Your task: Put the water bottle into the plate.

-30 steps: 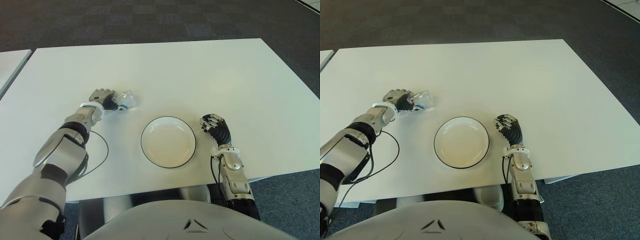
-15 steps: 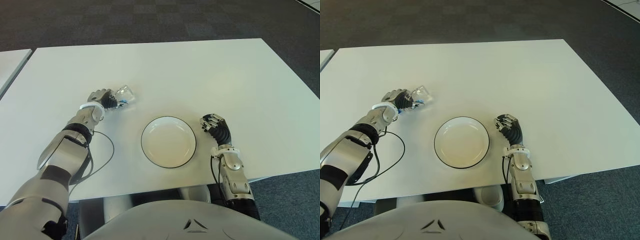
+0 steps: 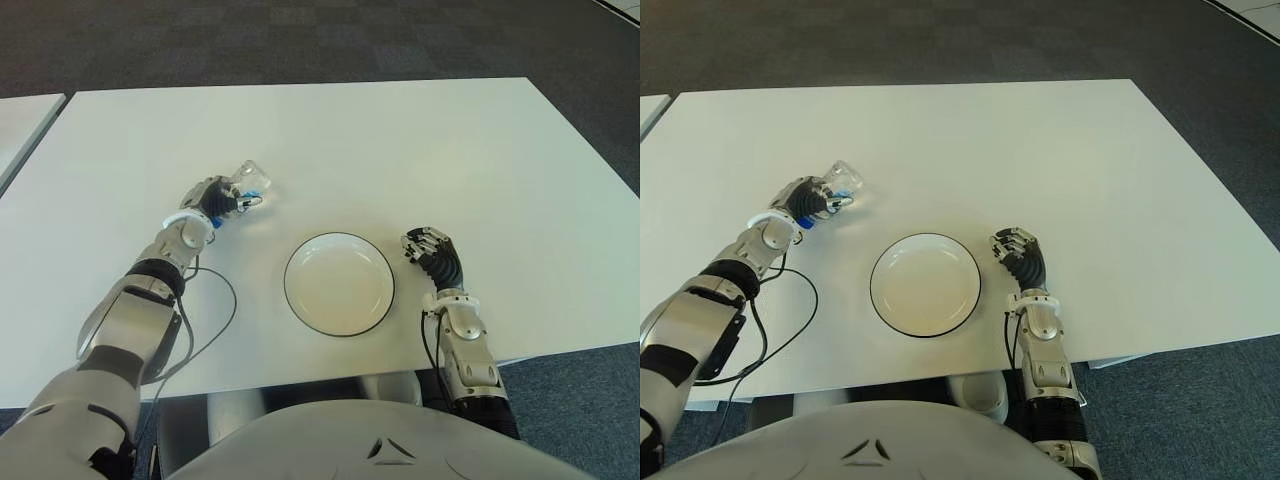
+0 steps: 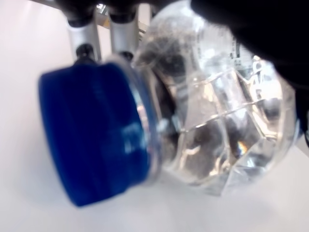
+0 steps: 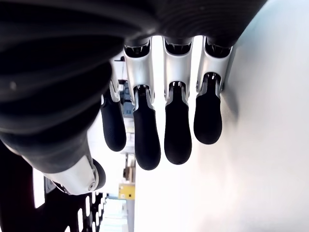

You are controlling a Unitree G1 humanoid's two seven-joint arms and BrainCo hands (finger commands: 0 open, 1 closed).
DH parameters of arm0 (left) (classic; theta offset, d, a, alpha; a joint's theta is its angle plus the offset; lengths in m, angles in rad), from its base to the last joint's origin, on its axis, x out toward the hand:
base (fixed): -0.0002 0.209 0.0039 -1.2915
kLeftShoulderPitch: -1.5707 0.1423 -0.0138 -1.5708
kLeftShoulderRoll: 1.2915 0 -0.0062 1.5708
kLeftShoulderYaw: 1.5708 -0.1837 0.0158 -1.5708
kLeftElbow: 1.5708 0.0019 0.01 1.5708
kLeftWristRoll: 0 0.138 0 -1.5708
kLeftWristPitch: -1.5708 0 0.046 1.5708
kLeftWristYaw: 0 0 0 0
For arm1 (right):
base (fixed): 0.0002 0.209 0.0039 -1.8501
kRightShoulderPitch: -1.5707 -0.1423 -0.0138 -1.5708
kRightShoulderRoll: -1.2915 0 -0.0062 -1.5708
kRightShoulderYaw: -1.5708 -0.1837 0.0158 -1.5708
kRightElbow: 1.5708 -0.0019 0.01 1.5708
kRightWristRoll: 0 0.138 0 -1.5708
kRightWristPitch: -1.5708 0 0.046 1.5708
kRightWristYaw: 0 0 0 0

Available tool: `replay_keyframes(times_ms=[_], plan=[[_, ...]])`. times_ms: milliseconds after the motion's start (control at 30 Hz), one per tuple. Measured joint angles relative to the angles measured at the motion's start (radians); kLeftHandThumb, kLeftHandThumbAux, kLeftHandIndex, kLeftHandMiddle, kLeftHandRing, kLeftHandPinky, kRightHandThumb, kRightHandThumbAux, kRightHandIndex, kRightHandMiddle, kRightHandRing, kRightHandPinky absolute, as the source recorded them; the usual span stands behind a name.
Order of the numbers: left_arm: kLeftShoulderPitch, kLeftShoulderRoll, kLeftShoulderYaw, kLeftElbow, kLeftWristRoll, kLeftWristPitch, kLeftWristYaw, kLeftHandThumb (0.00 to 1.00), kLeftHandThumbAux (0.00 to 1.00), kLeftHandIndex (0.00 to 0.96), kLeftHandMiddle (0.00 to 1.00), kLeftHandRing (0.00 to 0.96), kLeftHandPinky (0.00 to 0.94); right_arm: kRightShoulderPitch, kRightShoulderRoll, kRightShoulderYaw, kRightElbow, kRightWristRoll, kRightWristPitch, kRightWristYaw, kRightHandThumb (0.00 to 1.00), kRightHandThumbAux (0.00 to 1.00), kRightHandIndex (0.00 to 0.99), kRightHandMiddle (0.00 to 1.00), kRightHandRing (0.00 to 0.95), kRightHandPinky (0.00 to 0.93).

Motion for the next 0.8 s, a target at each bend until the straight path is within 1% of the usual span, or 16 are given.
replay_keyframes(times_ms=[267, 433, 600, 800], plan=[[-0.004, -0.001, 0.039, -0.059, -0.027, -0.034, -0.038, 0.728, 0.704, 0.442, 0.883, 0.872, 0.866, -0.001, 0.000, 0.002, 0.002, 0.000, -0.002, 0.000, 0.705, 0.731, 0.431, 0.589, 0.600, 0.608], [-0.003, 0.002, 0.052, -0.133, -0.028, -0.067, -0.051, 0.729, 0.704, 0.442, 0.886, 0.874, 0.867, -0.002, 0.000, 0.003, 0.004, 0.000, -0.005, 0.000, 0.705, 0.731, 0.430, 0.591, 0.600, 0.609], [0.015, 0.013, 0.065, -0.263, -0.030, -0.094, -0.062, 0.730, 0.704, 0.442, 0.890, 0.877, 0.872, -0.002, 0.001, 0.004, 0.007, 0.000, -0.011, 0.000, 0.705, 0.731, 0.430, 0.594, 0.602, 0.612], [0.063, 0.026, 0.082, -0.442, -0.029, -0.117, -0.069, 0.730, 0.703, 0.442, 0.887, 0.876, 0.867, -0.001, 0.003, 0.005, 0.009, 0.000, -0.019, 0.000, 0.704, 0.731, 0.431, 0.598, 0.605, 0.616]])
